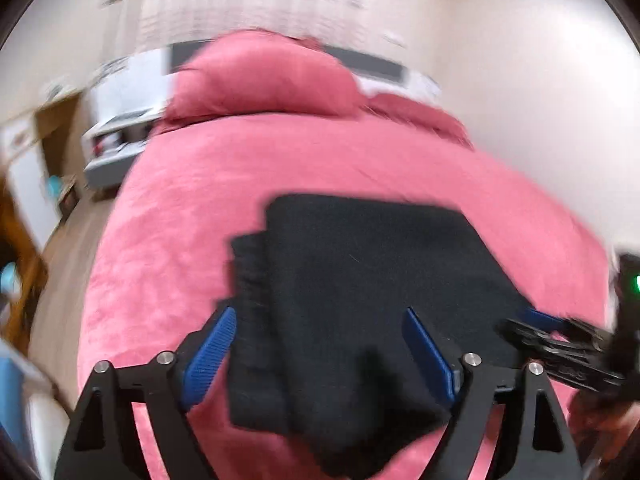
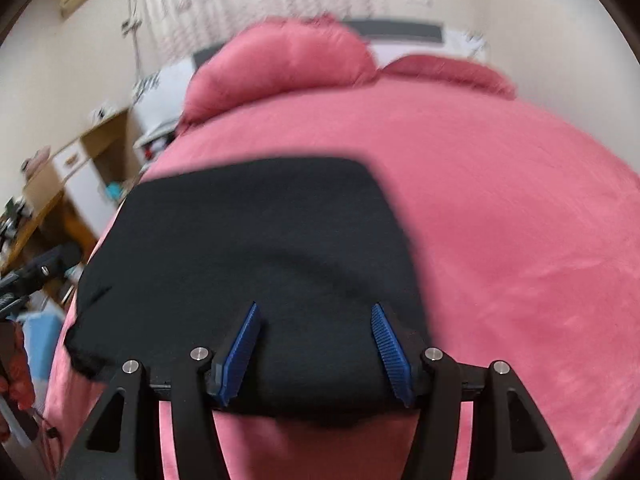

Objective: Fold large clothes

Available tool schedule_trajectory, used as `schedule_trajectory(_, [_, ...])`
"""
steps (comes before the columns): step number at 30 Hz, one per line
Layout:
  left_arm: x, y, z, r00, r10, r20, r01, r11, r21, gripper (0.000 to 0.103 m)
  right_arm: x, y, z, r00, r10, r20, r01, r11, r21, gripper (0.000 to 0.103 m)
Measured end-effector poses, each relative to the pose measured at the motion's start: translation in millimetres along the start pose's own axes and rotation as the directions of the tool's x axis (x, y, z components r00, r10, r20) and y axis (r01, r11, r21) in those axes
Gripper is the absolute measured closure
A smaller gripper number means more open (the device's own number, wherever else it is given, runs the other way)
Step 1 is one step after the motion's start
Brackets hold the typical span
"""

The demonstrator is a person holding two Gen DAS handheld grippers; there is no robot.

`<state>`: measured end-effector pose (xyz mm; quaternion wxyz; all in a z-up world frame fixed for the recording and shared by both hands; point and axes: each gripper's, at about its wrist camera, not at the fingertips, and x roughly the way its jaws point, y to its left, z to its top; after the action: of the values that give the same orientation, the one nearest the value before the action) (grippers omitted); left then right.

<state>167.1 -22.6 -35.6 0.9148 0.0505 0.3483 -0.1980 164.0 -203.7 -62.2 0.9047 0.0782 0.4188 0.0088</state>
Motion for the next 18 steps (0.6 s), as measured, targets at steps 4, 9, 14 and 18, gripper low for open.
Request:
schedule_trajectory(4, [47.1, -3.2, -28.0, 0.987, 0.109, -0.122, -0.091, 0.985, 0.146, 0.019, 5.8, 27.7, -16.7, 0.996, -0.079, 0.033, 0.080, 0.997, -0.021, 0.042])
schedule_trajectory(9, [30.0, 39.3, -32.4, 0.983, 0.021, -0.182, -0.045, 0.990, -0.130, 0.007, -12.7, 51.3, -37.0, 0.999, 0.005, -0.048, -0.013, 0.987, -0.161, 0.034])
schedule_trajectory(14, [-4.3, 47.4, -49.5, 0.988, 0.034, -0.149, -0.063, 0.980, -0.191, 0.007, -36.6, 54.9, -68.8, 0.997, 0.030, -0.070, -0.037, 0.994, -0.101, 0.034])
schedule_trajectory(18, [-30.7, 48.8, -69.7, 0.988, 0.019, -0.150, -0.051, 0.976, -0.213, 0.007, -52.4, 54.5, -83.6, 0.998, 0.039, -0.054, -0.038, 0.999, 0.019, 0.034])
